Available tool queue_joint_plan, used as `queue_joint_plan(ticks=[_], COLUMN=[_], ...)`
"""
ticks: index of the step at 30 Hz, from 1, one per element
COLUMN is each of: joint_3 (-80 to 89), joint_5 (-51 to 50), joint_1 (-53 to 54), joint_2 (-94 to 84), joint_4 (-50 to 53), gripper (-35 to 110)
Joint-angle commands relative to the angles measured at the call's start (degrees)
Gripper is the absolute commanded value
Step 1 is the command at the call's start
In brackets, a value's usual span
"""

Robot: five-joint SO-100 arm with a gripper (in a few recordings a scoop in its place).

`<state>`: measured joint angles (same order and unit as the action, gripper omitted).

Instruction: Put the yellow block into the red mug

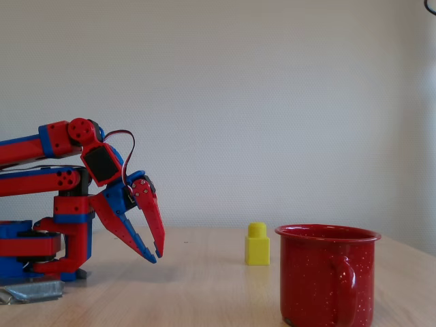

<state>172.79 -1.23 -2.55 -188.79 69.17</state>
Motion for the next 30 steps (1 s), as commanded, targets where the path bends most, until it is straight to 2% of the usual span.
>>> queue_joint_plan(ticks=[1,22,30], joint_3=[-1.7,-1.7,-5.6], joint_5=[-1.7,-1.8,1.8], joint_1=[-0.9,0.4,0.1], joint_2=[-0.6,-0.5,7.6], joint_4=[-1.1,-1.4,-4.9], gripper=[0,0,0])
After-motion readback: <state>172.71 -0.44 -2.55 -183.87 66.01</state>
